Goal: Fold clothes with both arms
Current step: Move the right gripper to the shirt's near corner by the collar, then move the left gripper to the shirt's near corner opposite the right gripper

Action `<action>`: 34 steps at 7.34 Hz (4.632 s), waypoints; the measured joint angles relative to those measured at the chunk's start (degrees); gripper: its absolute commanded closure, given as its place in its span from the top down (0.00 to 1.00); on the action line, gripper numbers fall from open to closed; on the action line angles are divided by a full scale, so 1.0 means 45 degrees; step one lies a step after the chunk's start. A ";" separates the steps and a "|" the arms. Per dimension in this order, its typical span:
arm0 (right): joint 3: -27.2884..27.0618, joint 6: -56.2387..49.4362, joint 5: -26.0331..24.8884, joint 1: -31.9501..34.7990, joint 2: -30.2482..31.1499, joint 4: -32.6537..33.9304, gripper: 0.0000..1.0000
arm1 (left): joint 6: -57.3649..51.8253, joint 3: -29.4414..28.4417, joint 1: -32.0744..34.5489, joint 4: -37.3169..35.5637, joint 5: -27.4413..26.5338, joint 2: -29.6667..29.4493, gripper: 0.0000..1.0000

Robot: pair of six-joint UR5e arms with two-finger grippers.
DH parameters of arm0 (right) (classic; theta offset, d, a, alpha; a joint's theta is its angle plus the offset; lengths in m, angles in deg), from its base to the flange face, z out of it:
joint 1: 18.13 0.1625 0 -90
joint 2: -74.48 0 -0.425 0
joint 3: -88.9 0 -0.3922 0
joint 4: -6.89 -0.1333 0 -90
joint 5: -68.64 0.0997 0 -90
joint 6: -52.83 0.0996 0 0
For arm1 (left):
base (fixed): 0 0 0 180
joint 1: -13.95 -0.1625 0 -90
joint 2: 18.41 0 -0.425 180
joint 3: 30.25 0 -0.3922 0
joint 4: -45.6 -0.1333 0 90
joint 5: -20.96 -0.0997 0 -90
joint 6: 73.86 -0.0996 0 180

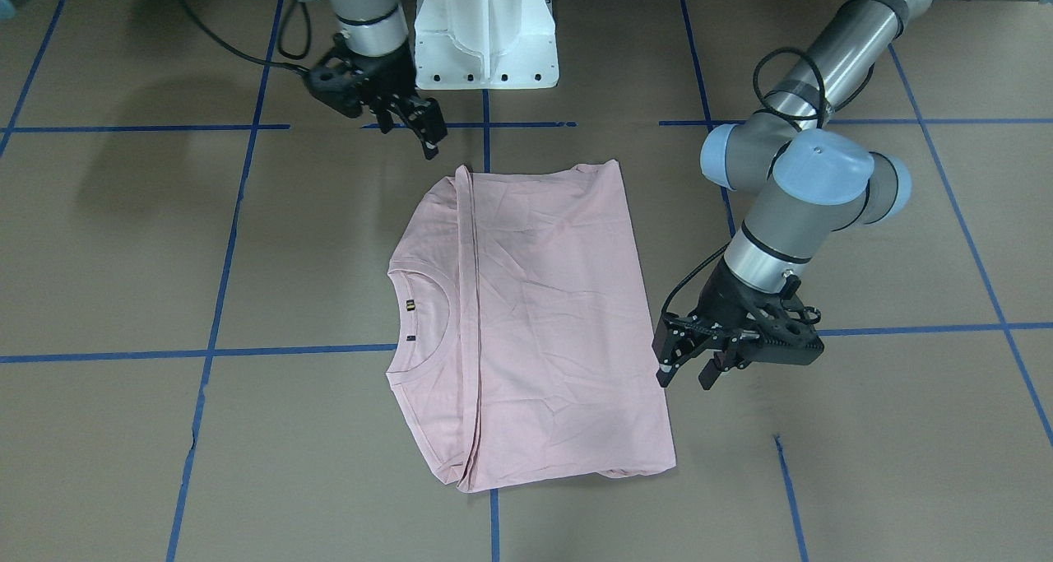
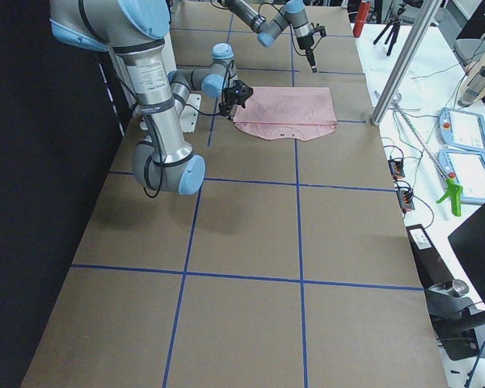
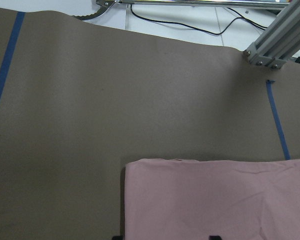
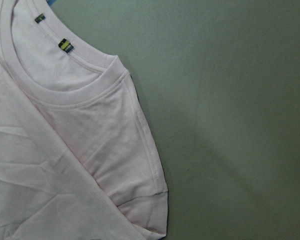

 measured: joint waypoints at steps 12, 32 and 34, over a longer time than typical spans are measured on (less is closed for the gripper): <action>0.3074 0.0625 -0.0133 -0.0430 -0.1124 -0.1629 0.10 | 0.1044 0.0179 -0.0096 -0.0011 0.0030 0.0081 0.66; 0.1552 0.0587 0.0916 -0.0040 -0.0470 -0.1491 0.00 | 0.9583 0.7367 -0.7482 -0.4899 -0.3413 0.4659 0.01; 0.1551 0.0586 0.0910 -0.0040 -0.0485 -0.1492 0.00 | 0.9557 0.7312 -0.7580 -0.4907 -0.3426 0.4660 0.00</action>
